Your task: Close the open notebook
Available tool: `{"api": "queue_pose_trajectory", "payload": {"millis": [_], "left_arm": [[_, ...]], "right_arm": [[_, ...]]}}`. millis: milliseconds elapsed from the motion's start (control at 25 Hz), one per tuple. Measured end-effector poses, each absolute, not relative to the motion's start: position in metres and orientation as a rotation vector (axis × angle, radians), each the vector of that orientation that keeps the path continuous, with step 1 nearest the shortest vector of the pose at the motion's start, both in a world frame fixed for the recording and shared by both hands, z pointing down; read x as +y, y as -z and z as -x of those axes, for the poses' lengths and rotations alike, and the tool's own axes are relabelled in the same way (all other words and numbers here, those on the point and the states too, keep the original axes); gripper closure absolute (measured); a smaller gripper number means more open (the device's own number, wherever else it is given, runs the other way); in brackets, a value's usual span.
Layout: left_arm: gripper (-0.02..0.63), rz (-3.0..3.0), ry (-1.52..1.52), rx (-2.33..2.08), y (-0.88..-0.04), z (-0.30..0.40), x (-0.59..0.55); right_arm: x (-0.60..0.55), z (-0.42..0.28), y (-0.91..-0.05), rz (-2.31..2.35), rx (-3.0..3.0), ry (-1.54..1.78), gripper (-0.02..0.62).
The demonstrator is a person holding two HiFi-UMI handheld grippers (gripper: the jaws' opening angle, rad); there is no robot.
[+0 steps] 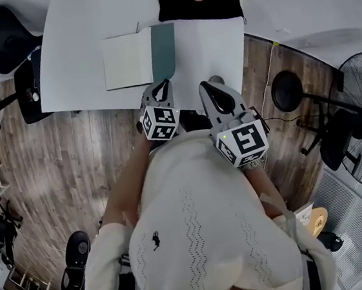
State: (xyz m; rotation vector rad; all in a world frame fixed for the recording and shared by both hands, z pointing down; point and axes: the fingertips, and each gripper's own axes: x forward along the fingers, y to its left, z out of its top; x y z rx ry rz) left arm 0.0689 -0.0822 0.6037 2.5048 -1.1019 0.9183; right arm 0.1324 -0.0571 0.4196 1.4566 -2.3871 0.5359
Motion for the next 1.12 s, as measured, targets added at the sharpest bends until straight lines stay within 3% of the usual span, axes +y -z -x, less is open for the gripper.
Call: {"api": "queue_pose_trajectory", "payload": {"millis": [1120], "left_arm": [[0.589, -2.445, -0.706, -1.209, -0.577, -0.015, -0.089]], "right_arm": [[-0.071, -0.084, -0.426, -1.356, -2.421, -0.535, 0.594]]}}
